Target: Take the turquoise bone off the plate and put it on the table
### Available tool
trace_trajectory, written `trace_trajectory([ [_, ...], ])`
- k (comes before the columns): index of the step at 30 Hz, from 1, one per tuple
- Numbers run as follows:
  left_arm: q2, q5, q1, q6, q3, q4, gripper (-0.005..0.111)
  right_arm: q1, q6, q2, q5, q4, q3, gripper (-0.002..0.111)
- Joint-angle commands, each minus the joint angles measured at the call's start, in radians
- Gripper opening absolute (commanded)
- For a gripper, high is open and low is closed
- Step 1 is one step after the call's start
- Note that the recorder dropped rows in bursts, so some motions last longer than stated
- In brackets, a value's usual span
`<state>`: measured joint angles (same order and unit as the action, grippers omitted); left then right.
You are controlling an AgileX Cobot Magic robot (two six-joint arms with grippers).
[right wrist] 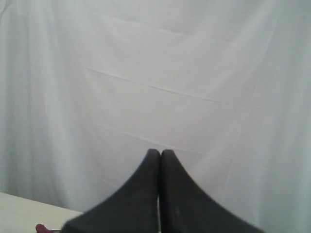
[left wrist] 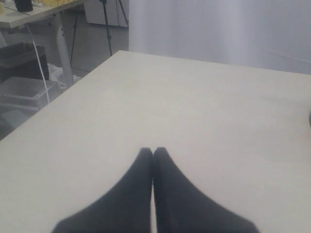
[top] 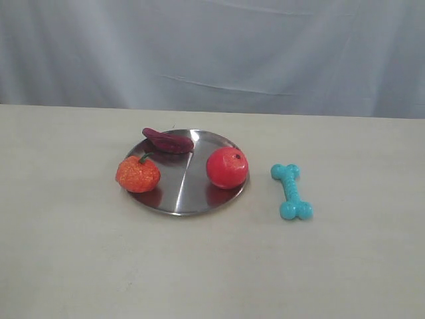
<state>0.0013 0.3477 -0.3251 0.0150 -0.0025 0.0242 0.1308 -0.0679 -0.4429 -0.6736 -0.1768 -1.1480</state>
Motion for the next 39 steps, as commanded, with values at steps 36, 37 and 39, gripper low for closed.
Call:
trace_trajectory([
  [36,-0.001,-0.005,-0.002,-0.004,0.003,0.001,0.0,0.192,-0.078,0.443,0.471,0.046,0.866,-0.001],
  [37,-0.001,-0.005,-0.002,-0.004,0.003,0.001,0.0,0.192,-0.08,0.443,0.498,0.046,0.904,-0.001],
  [39,-0.001,-0.005,-0.002,-0.004,0.003,0.001,0.0,0.192,-0.089,0.443,0.554,0.046,0.99,-0.001],
])
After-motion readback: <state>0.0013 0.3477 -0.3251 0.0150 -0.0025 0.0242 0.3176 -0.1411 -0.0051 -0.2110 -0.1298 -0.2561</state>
